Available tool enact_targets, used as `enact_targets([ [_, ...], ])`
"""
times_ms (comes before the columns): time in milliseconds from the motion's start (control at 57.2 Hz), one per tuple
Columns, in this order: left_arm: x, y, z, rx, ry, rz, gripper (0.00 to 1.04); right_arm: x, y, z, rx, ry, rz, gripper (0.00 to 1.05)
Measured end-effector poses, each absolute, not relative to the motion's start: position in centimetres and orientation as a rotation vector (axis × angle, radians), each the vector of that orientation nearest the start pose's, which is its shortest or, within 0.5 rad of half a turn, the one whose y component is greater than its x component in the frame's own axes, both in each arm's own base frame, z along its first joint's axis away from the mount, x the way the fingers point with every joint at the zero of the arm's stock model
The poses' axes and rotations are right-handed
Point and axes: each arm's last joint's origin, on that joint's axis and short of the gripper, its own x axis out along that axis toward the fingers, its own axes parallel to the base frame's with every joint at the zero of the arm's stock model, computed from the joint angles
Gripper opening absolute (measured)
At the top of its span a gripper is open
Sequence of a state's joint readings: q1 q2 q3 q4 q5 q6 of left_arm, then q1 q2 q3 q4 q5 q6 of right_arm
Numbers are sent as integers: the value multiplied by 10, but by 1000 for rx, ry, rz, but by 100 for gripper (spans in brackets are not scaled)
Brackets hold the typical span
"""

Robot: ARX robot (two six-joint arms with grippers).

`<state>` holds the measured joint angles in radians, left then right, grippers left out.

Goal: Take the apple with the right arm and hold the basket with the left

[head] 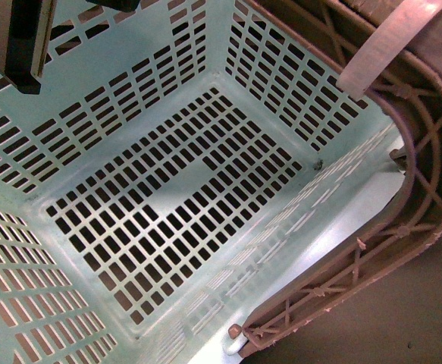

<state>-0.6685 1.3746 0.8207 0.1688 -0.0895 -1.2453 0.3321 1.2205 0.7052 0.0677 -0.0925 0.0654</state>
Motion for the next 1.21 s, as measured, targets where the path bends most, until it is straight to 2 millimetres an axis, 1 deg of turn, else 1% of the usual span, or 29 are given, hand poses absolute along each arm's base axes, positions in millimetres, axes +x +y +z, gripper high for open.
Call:
enact_targets([
  [140, 235, -183, 248, -1051, 659, -265, 14, 239, 98, 225, 5, 511, 425, 74],
  [262, 235, -183, 248, -1051, 659, -265, 14, 237, 103, 219, 1, 529, 445, 74],
  [297, 235, -183, 248, -1051, 659, -265, 14, 236, 103, 219, 0, 530, 449, 77],
  [315, 235, -183, 248, -1051, 659, -265, 14, 236, 104, 219, -1, 529, 449, 81],
  [367, 235, -183, 248, -1051, 660, -266, 14, 236, 104, 219, 1, 526, 449, 87],
  [437, 235, -183, 248, -1052, 660, -265, 14, 236, 104, 220, 5, 516, 443, 96],
  [507, 235, -183, 248, -1051, 660, -266, 14, 236, 103, 222, 9, 505, 434, 97],
  [577, 235, -183, 248, -1050, 665, -272, 14, 236, 95, 229, 21, 464, 383, 96],
  [700, 236, -183, 247, -1046, 656, -256, 14, 232, 68, 239, 46, 398, 227, 96],
  [752, 236, -183, 247, -1043, 654, -254, 14, 230, 59, 240, 50, 380, 171, 96],
  [822, 236, -182, 247, -1039, 653, -255, 14, 222, 39, 240, 29, 326, 21, 96],
  [857, 236, -182, 247, -1039, 653, -256, 14, 219, 34, 239, 18, 309, -27, 96],
  [892, 236, -183, 247, -1040, 654, -256, 14, 214, 24, 236, 21, 229, -42, 91],
  [945, 236, -183, 247, -1043, 656, -256, 14, 210, 20, 233, 26, 158, -37, 85],
  [997, 236, -183, 247, -1043, 657, -259, 14, 203, 17, 228, 28, 67, -15, 77],
  [1032, 236, -183, 247, -1044, 660, -262, 14, 200, 17, 226, 25, 43, -3, 73],
  [1085, 236, -183, 247, -1045, 663, -265, 14, 193, 15, 221, 22, 11, 9, 65],
  [1120, 236, -183, 247, -1046, 665, -266, 14, 191, 15, 220, 20, 6, 8, 61],
  [1207, 236, -183, 247, -1049, 665, -266, 14, 182, 11, 211, 13, 9, -1, 47],
])
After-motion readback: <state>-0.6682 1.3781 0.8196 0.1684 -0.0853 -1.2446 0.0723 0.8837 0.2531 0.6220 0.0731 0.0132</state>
